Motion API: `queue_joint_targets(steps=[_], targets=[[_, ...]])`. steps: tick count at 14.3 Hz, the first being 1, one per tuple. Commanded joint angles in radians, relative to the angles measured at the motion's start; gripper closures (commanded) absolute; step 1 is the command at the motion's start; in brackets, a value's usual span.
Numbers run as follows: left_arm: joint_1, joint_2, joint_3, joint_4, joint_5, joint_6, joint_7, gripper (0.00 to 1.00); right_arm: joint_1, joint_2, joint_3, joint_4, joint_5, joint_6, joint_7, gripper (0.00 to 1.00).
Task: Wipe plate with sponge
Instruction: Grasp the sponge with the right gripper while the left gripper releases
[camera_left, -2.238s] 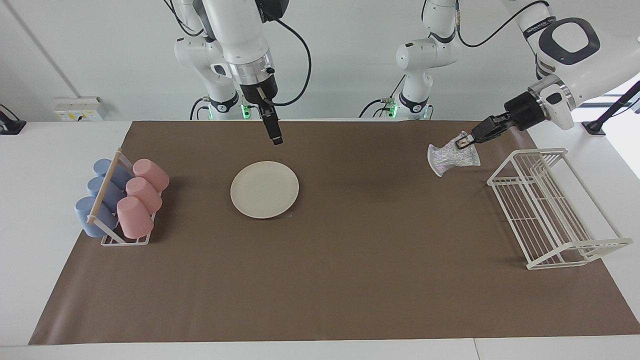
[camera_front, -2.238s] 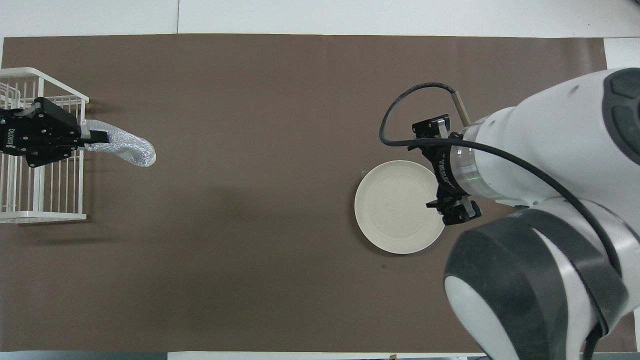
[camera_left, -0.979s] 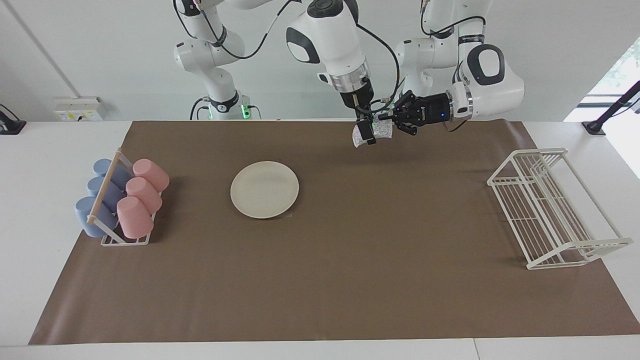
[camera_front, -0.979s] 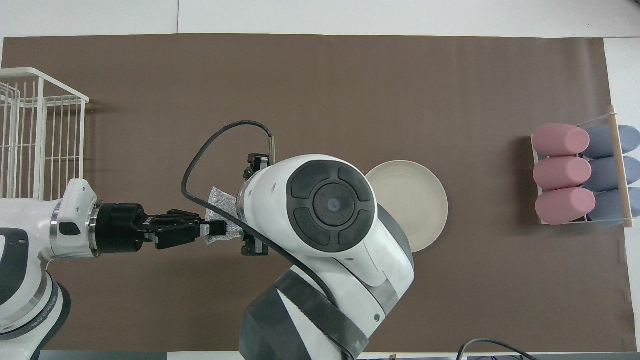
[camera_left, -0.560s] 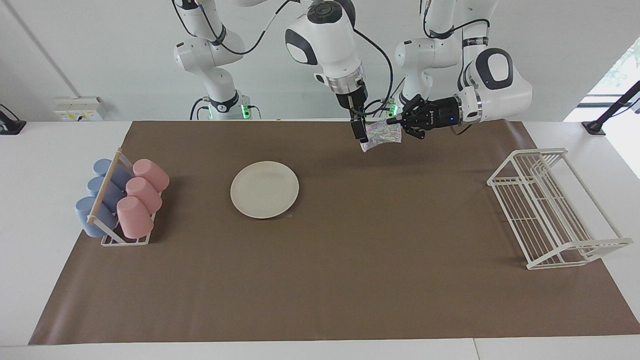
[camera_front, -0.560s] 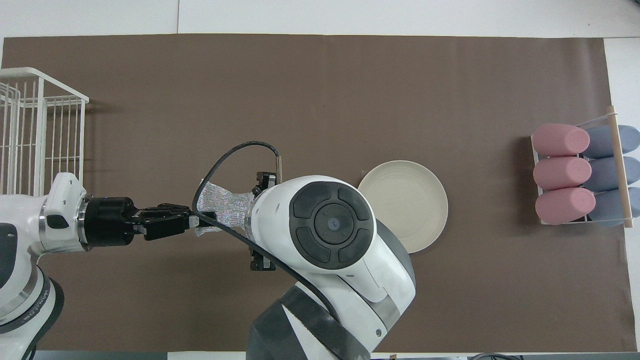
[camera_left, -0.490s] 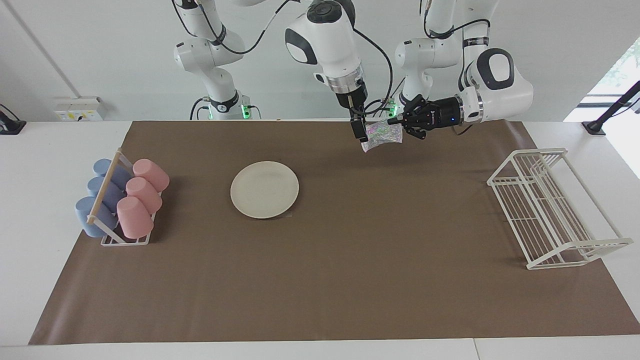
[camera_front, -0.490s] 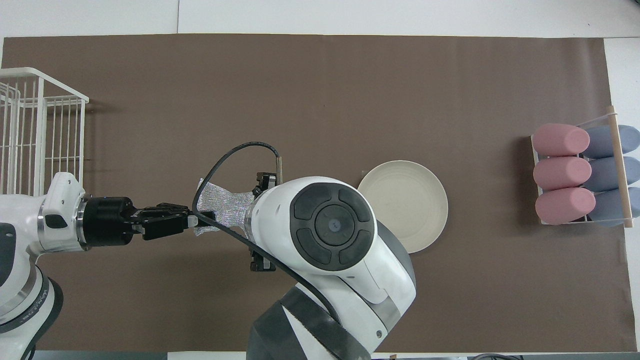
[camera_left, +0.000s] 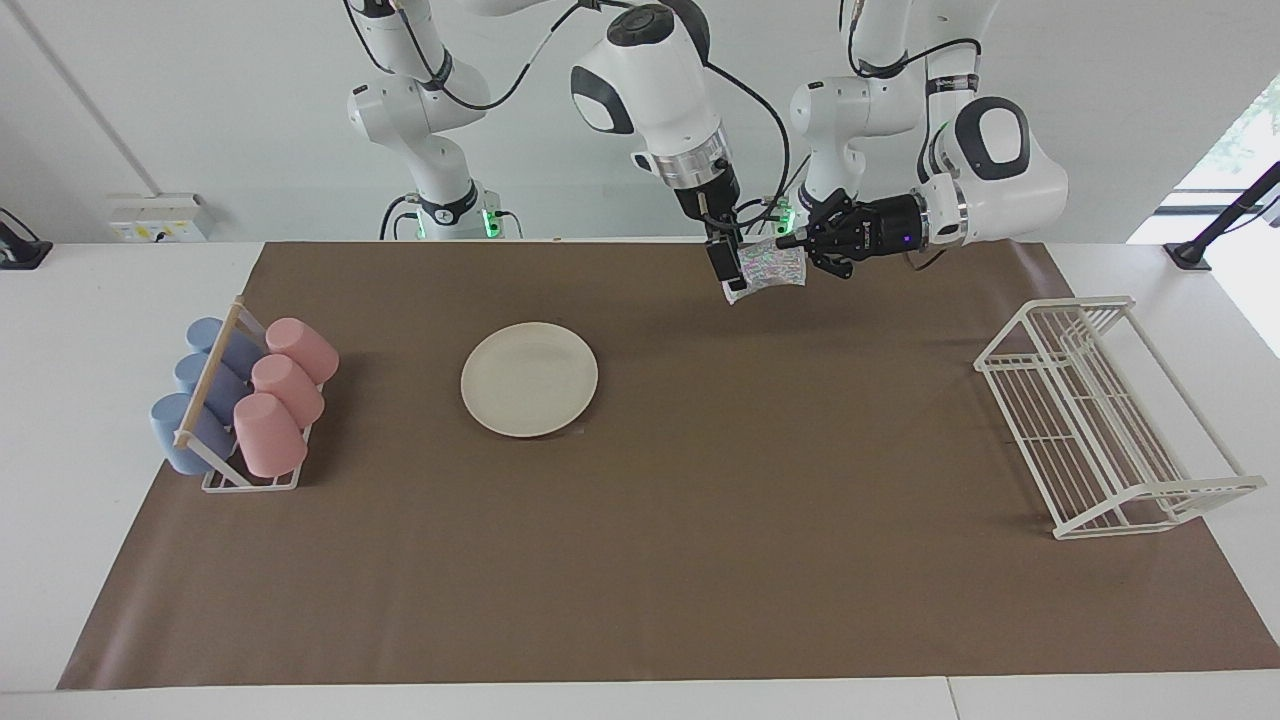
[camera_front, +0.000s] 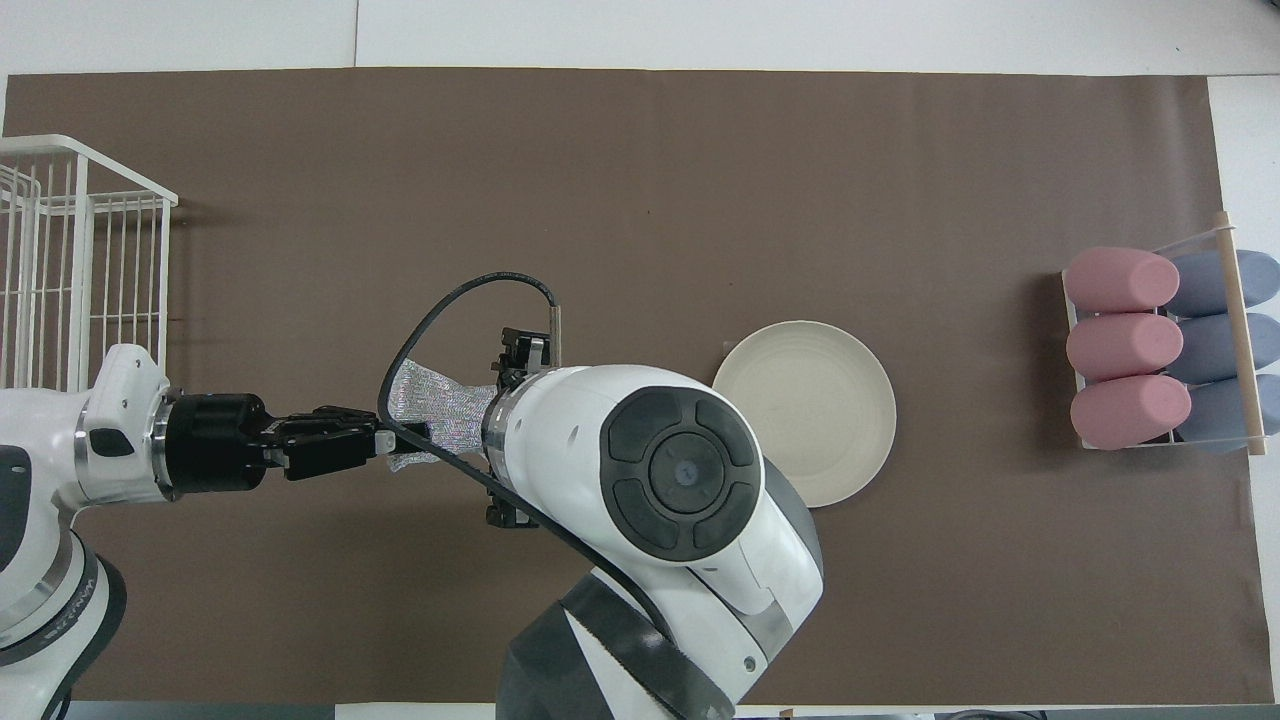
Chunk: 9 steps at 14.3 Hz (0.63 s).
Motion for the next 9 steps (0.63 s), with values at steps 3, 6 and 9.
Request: queue_joint_targets(steps=[3,6,9], targets=[[0.007,0.013,-0.001,0.011,-0.016,-0.027,0.017,1.0,0.025,-0.025,0.01,-0.075,0.026,0.085,-0.01,0.0],[0.006,0.013,-0.001,0.011,-0.016,-0.03,0.015,1.0,0.027,-0.023,0.01,-0.072,0.026,0.099,-0.015,0.68],[0.006,0.012,-0.001,0.009,-0.016,-0.032,0.015,1.0,0.027,-0.022,0.007,-0.071,0.011,0.113,-0.023,1.0]])
